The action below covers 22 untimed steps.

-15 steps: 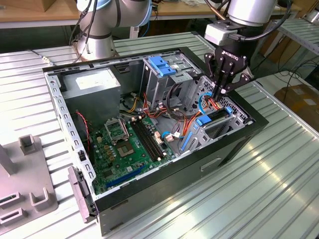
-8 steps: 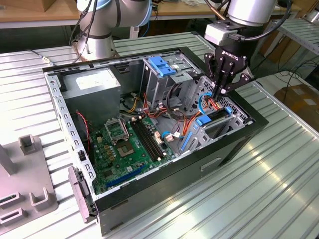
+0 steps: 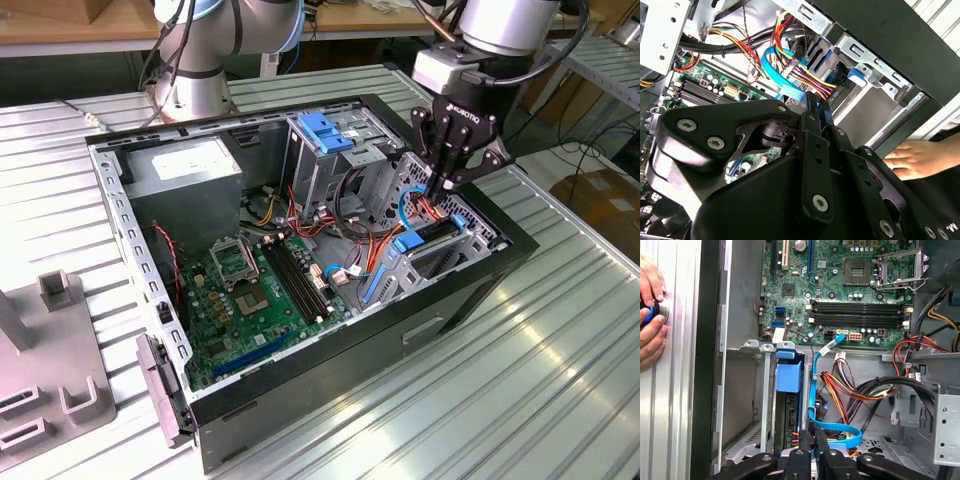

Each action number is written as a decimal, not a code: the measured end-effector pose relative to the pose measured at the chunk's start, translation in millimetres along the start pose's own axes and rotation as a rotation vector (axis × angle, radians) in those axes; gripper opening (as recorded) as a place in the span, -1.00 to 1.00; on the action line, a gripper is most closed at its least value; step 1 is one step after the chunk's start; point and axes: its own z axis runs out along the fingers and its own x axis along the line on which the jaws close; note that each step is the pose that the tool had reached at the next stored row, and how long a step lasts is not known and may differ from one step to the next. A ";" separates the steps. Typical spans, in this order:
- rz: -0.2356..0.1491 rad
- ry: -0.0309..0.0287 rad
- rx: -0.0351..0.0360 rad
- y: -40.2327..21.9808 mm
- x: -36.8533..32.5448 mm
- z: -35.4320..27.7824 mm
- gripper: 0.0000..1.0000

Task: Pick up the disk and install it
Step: 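Insert the second disk wire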

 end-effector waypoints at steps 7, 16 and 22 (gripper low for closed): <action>-0.002 -0.0210 0.0031 5.3 16.8 2.2 -0.68; -0.011 -0.0392 0.0222 10.0 23.5 3.3 -0.68; -0.011 -0.0475 0.0584 19.1 25.3 3.8 -0.68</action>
